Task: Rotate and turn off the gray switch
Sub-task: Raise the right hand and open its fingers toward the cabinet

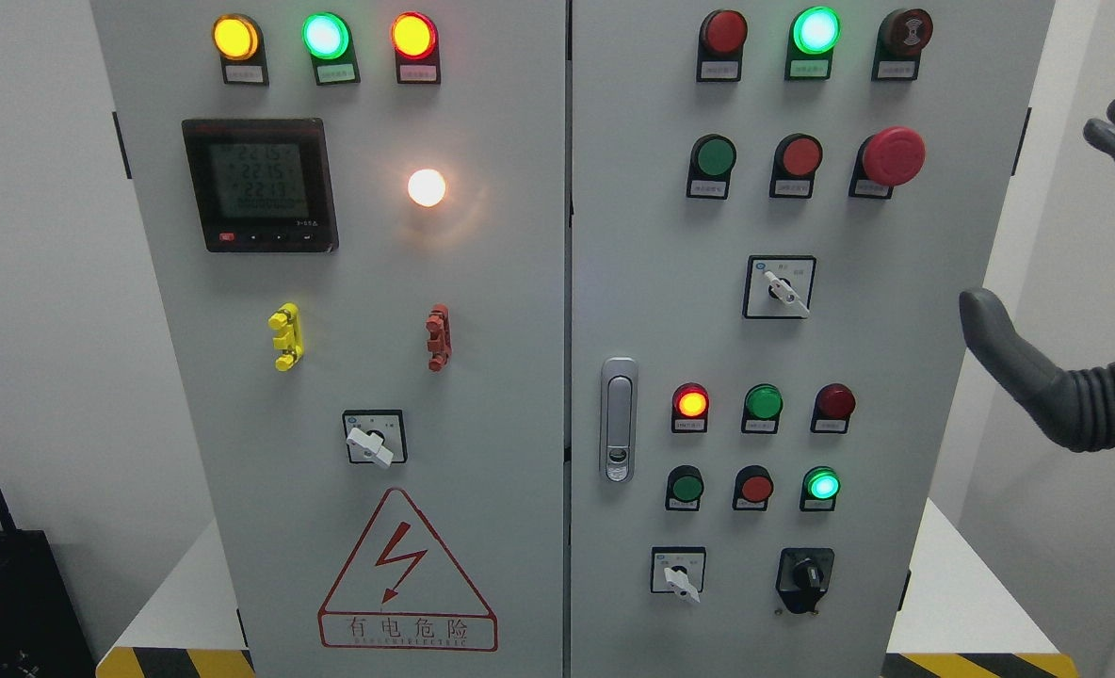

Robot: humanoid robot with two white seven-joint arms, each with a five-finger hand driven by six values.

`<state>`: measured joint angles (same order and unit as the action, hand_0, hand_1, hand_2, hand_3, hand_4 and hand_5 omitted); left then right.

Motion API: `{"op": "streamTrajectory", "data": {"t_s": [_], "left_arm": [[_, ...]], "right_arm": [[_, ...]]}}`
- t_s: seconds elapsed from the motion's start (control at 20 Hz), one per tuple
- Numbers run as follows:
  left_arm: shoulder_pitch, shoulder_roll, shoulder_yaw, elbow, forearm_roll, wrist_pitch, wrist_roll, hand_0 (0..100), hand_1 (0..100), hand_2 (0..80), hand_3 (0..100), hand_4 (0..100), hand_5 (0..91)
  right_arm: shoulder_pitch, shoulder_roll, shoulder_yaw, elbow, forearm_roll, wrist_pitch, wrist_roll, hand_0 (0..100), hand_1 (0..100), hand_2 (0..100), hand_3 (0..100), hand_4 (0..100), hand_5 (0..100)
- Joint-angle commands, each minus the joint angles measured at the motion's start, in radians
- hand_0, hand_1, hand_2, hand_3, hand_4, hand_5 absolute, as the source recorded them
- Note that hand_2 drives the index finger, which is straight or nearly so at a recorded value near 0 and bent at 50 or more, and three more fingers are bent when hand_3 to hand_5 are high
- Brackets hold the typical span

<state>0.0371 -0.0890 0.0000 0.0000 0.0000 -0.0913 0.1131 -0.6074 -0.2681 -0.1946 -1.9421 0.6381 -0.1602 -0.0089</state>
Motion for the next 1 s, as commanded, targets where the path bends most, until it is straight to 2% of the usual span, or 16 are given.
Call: {"op": "streamTrajectory", "data": {"t_s": [0.0, 0.5, 0.95], "left_arm": [[0.001, 0.0, 0.032, 0.023, -0.008, 0.001, -0.004, 12, 39, 0.0, 0, 0, 0.0], [0.0, 0.0, 0.032, 0.023, -0.008, 0.001, -0.004, 12, 39, 0.0, 0, 0, 0.0], [0.0, 0.0, 0.032, 0.023, -0.008, 0.001, -0.004, 12, 39, 0.0, 0, 0, 0.0]], "right_arm": [[0.0, -0.014, -0.003, -0.003, -0.002, 0.001, 0.0, 20, 34, 3, 7, 0, 0], [0.0, -0.013, -0.003, -0.003, -0.003, 0.005, 0.0, 22, 34, 4, 8, 0, 0], [0.008, 0.004, -0.005, -0.009, -0.002, 0.005, -0.011, 22, 34, 6, 15, 2, 0]]}}
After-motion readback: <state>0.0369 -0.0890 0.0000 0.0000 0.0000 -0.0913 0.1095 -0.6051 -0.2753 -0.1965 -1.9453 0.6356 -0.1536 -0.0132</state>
